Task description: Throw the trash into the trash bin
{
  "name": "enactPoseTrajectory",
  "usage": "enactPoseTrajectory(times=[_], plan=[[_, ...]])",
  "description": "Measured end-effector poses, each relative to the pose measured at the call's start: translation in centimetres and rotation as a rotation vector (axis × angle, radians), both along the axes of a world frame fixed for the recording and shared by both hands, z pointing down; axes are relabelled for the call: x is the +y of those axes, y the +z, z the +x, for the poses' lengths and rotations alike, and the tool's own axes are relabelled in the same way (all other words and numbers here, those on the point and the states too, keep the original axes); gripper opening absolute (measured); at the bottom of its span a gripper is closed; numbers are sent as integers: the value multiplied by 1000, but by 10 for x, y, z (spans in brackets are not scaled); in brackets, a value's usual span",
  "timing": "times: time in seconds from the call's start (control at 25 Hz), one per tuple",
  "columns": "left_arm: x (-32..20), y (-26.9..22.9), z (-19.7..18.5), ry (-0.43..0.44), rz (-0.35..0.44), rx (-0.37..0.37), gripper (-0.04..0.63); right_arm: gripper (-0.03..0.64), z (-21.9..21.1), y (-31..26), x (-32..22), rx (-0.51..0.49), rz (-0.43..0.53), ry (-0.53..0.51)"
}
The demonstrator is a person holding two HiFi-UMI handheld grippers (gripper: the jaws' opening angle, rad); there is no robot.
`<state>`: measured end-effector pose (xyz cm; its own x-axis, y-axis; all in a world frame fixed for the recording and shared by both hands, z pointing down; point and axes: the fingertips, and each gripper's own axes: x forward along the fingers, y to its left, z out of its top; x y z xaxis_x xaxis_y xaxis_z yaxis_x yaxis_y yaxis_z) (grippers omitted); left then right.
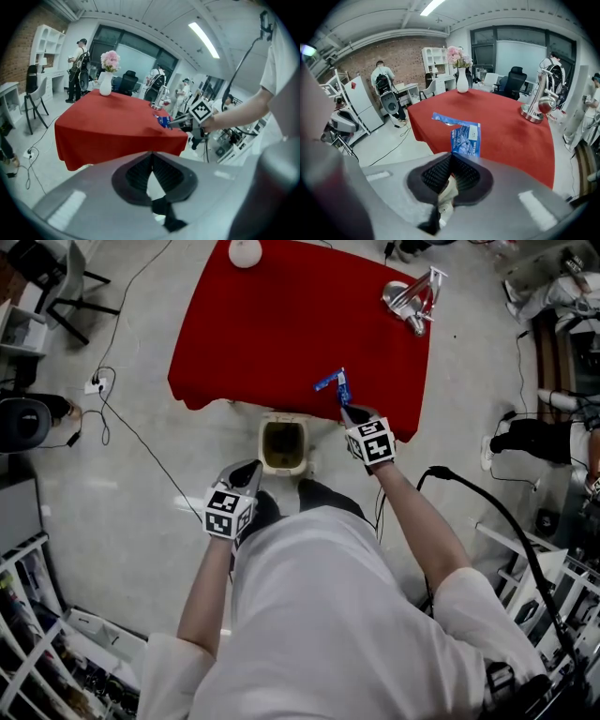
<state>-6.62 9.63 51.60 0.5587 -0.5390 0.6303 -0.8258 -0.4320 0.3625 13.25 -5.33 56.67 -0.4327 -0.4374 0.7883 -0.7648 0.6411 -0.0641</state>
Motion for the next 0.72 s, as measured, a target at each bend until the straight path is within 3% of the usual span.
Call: enactPoseTrajectory(times=[0.4,0.72], plan=[[17,20,-24,32,-54,-6,5,0,-51,16,79,-161,-118,15],[27,39,-31,19,-103,-20,5,0,-55,73,134,-163,-261,14]])
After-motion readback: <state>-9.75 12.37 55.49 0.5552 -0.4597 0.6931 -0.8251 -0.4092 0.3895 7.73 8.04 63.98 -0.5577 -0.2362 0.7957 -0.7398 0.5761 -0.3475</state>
